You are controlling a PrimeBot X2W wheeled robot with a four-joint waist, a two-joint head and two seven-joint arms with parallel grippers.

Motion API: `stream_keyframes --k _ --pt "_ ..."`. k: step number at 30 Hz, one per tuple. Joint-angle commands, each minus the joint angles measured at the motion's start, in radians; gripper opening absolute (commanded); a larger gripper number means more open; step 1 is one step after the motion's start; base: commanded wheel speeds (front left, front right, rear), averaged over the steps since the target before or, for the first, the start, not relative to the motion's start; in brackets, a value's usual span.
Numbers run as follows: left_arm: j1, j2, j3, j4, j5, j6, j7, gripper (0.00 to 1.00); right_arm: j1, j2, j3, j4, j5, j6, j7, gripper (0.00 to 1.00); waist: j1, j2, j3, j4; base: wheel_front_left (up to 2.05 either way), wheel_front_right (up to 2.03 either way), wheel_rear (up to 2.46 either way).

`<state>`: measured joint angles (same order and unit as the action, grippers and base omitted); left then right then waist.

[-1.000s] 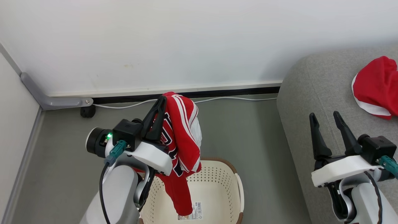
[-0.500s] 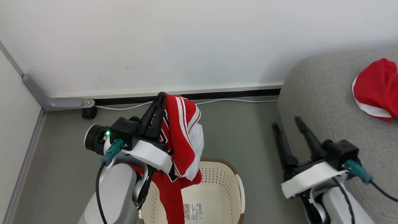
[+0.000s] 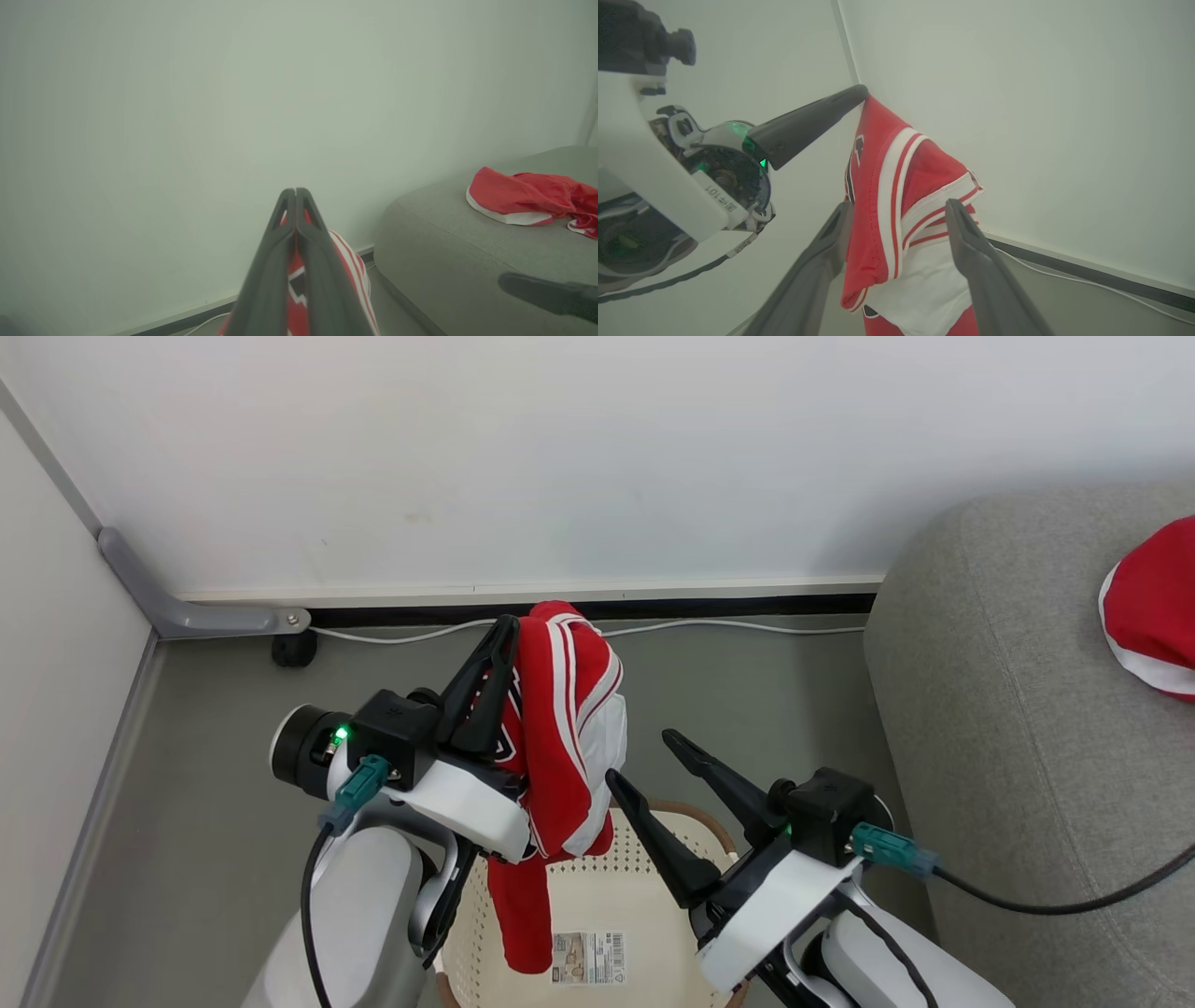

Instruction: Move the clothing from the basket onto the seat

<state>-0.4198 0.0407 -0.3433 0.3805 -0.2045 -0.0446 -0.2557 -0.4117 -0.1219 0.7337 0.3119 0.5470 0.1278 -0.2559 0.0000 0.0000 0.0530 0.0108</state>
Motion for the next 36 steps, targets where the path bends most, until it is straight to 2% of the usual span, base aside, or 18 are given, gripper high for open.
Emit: stream_keyframes --k 1,11,19,20,22,27,36 --pt "-0.057 0.011 0.025 -0.029 0.006 -0.010 -0.006 0.00 -0.034 0.010 0.032 -0.003 0.015 0.003 -0.006 1.00 0.0000 0.0000 0.003 0.008 0.00 0.00 0.00" --pt "-0.075 0.010 -0.027 -0.036 -0.006 -0.015 -0.006 0.00 -0.131 0.042 0.163 0.143 0.060 0.003 -0.006 1.00 0.0000 0.0000 0.013 0.053 0.00 0.00 0.00" --pt "-0.090 0.010 -0.097 -0.054 -0.044 0.003 -0.006 0.00 -0.188 0.068 0.194 0.280 0.073 0.003 -0.006 1.00 0.0000 0.0000 0.020 0.086 0.00 0.00 0.00" --pt "-0.092 0.010 -0.104 -0.056 -0.048 0.005 -0.006 0.00 -0.194 0.069 0.200 0.291 0.078 0.003 -0.006 0.93 0.0000 0.0000 0.021 0.089 0.00 0.00 0.00" --pt "-0.093 0.010 -0.118 -0.059 -0.055 0.008 -0.006 0.00 -0.205 0.071 0.209 0.302 0.091 0.003 -0.006 0.00 0.0000 0.0000 0.022 0.092 0.00 0.00 0.00" --pt "-0.091 0.010 -0.131 -0.060 -0.064 0.014 -0.006 0.00 -0.221 0.071 0.205 0.272 0.118 0.003 -0.006 0.00 0.0000 0.0000 0.027 0.091 0.00 0.00 0.00" --pt "-0.079 0.010 -0.116 -0.049 -0.060 0.016 -0.006 0.00 -0.203 0.071 0.159 0.264 0.095 0.003 -0.006 0.00 0.0000 0.0000 0.031 0.070 0.00 0.00 0.00"
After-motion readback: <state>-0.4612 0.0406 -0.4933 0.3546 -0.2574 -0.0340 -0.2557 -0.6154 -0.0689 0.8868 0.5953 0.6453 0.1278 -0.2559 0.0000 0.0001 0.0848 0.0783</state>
